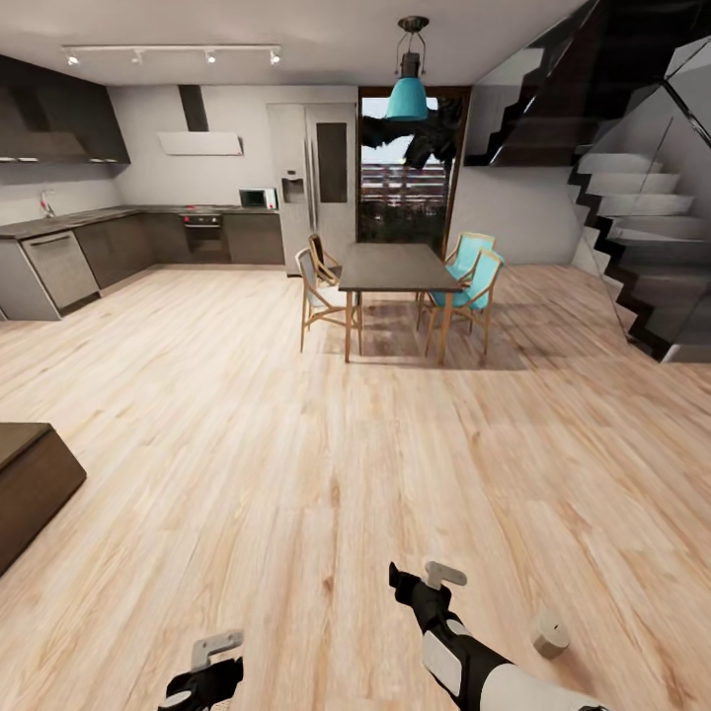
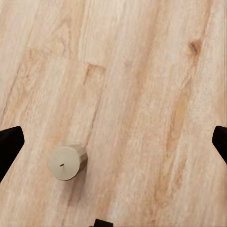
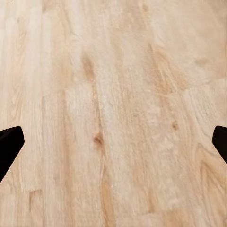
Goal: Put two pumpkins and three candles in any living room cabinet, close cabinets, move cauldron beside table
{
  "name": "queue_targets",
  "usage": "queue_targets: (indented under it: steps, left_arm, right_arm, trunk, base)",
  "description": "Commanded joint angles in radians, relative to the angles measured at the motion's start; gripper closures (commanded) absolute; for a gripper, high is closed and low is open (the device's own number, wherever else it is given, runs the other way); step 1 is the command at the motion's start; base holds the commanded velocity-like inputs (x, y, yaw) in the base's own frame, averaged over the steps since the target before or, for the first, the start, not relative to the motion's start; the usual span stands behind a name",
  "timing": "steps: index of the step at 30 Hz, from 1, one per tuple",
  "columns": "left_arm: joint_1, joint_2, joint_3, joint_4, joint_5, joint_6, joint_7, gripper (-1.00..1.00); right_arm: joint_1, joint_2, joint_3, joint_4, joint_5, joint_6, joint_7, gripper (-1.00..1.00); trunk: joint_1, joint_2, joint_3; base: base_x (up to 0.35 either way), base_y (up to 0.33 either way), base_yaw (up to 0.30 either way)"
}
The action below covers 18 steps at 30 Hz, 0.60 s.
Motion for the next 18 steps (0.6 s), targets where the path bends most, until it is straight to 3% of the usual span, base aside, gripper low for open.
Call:
queue_targets:
  steps: [1,4,6,10,14,18]
  left_arm:
    - [-0.001,0.000,-0.009,0.003,0.008,-0.006,0.004,-1.00]
    - [0.000,0.000,-0.009,0.008,0.008,-0.013,0.005,-1.00]
    - [0.000,0.000,-0.009,0.009,0.008,-0.016,0.005,-1.00]
    - [0.001,-0.001,-0.009,0.010,0.009,-0.018,0.006,-1.00]
    - [0.002,-0.001,-0.009,0.015,0.009,-0.020,0.006,-1.00]
    - [0.002,0.001,-0.009,0.016,0.008,-0.020,0.006,-1.00]
  right_arm:
    - [-0.001,0.000,0.008,0.003,-0.008,-0.003,-0.005,-1.00]
    - [-0.001,0.000,0.010,0.007,-0.009,0.004,-0.023,-1.00]
    - [-0.001,0.000,0.012,0.007,-0.003,0.011,-0.092,-1.00]
    - [-0.001,0.000,0.033,0.006,0.074,0.020,-0.220,-1.00]
    - [-0.001,0.000,0.040,0.005,0.109,0.027,-0.245,-1.00]
    - [-0.001,-0.001,0.041,0.003,0.117,0.025,-0.250,-1.00]
  trunk:
    - [0.001,0.000,-0.001]
    - [0.001,0.000,-0.001]
    - [0.001,0.000,-0.001]
    - [0.001,0.000,-0.001]
    - [0.001,0.000,-0.001]
    - [0.001,0.000,-0.001]
  base:
    - [0.333,-0.069,0.000]
    - [0.333,-0.076,0.000]
    - [0.333,-0.078,0.000]
    - [0.333,-0.079,0.000]
    - [0.333,-0.079,0.000]
    - [0.298,-0.137,0.000]
